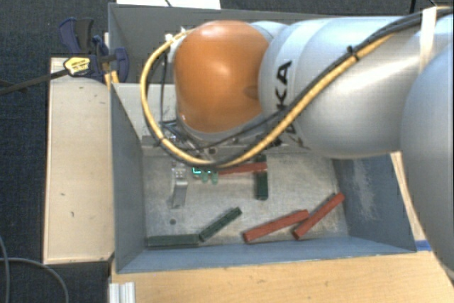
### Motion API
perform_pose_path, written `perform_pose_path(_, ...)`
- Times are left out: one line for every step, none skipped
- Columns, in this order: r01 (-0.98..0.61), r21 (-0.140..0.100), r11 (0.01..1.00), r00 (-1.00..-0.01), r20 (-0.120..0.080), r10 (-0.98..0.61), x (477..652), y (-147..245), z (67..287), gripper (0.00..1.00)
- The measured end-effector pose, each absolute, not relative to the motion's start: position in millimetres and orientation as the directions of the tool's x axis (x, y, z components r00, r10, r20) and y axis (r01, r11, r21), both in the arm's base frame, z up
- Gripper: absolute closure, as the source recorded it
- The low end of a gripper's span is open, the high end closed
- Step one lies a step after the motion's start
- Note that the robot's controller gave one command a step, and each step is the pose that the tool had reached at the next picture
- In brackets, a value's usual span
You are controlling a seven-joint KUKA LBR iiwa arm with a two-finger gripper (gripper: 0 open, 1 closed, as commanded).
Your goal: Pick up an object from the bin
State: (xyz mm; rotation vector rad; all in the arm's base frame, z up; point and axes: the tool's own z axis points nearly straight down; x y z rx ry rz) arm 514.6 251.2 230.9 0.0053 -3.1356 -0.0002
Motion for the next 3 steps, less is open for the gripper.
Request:
perform_pose_path(-0.469,-0.001,0.883,-0.883,-0.012,-0.469,482.2,210,71,0.0)
perform_pose_path(-0.272,-0.001,0.962,-0.962,-0.005,-0.272,500.5,125,101,0.0)
perform_pose_path(-0.433,0.001,0.901,-0.901,-0.007,-0.433,498.9,160,100,0.0)
